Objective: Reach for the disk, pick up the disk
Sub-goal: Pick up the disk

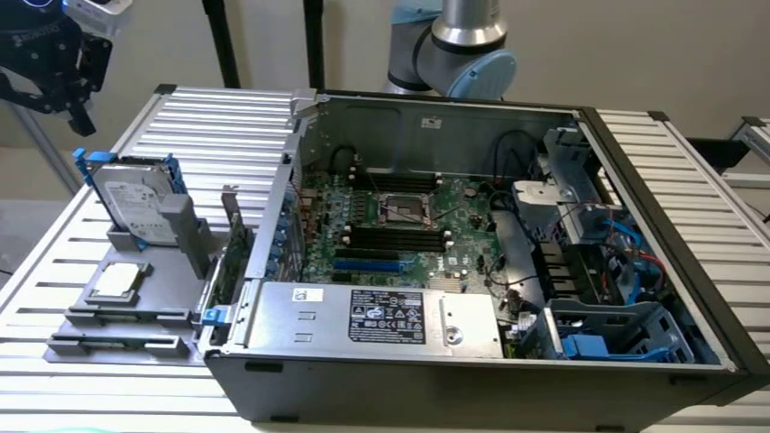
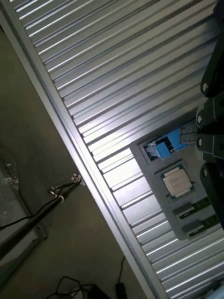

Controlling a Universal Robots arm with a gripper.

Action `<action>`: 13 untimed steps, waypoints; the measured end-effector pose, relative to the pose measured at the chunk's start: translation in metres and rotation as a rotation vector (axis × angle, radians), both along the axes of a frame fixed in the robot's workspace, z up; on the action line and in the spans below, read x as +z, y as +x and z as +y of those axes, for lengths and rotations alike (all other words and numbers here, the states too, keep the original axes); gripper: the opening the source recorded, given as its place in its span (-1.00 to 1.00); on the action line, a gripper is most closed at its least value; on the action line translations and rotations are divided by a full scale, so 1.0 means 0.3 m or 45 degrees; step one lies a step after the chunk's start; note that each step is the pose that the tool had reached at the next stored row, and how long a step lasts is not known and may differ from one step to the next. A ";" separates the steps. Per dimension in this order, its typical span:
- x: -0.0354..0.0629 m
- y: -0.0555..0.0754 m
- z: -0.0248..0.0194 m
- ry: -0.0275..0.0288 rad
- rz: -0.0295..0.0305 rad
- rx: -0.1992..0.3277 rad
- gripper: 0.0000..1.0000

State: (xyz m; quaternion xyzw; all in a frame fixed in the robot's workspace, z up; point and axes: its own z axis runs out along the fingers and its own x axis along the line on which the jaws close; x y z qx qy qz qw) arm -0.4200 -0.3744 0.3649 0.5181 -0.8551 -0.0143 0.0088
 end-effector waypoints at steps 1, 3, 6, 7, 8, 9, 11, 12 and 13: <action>0.000 0.000 0.000 0.0000 0.0000 0.019 -0.79; 0.000 0.001 0.000 0.0000 -0.0001 0.056 -0.79; 0.000 0.002 0.000 0.0001 0.0001 0.107 -0.79; 0.000 0.002 0.000 0.0001 0.0000 0.126 -0.79; 0.000 0.003 0.000 0.0002 0.0000 0.143 -0.79; 0.000 0.003 0.000 0.0002 0.0000 0.160 -0.79; 0.000 0.004 0.000 0.0003 -0.0001 0.194 -0.79; 0.000 0.005 0.000 0.0004 -0.0001 0.210 -0.79; 0.000 0.006 0.000 0.0004 0.0000 0.227 -0.79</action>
